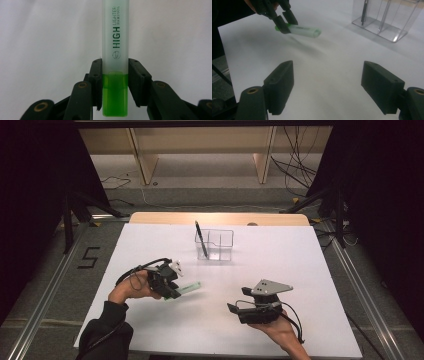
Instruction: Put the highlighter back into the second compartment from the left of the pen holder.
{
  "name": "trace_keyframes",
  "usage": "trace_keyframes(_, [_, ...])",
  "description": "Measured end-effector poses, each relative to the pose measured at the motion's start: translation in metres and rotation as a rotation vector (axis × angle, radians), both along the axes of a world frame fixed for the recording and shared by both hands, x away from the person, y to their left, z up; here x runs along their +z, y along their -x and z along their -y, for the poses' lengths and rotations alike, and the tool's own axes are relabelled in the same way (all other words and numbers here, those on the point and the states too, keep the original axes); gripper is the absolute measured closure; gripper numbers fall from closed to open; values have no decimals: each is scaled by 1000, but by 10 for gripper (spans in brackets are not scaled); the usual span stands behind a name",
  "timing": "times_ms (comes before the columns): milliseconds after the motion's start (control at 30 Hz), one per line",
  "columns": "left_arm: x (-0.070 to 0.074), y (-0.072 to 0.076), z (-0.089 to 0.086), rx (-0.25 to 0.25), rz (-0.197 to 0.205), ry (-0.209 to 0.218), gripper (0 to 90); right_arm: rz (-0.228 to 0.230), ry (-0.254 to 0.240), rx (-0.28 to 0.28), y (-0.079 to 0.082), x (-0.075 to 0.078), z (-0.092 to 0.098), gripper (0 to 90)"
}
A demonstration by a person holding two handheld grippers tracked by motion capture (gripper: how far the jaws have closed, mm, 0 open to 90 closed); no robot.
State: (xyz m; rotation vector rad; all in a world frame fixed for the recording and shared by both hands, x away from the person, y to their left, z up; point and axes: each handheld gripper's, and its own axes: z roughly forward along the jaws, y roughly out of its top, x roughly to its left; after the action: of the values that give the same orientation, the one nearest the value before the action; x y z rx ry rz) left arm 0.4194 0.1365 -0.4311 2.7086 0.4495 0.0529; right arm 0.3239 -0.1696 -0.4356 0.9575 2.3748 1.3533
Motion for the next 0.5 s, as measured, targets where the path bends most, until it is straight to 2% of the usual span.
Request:
trace_keyframes(100, [2, 8, 17, -42, -14, 14, 668, 27, 14, 14, 3, 1, -4, 271])
trace_keyframes(267, [5, 18, 37, -76, -36, 63, 667, 76, 27, 56, 11, 2, -11, 271])
trace_keyframes(433, [4, 22, 44, -83, -52, 38, 667, 136, 92, 88, 18, 0, -21, 271])
trace_keyframes(500, [4, 25, 49, -86, -61, 45, 667, 164, 125, 95, 21, -1, -26, 271])
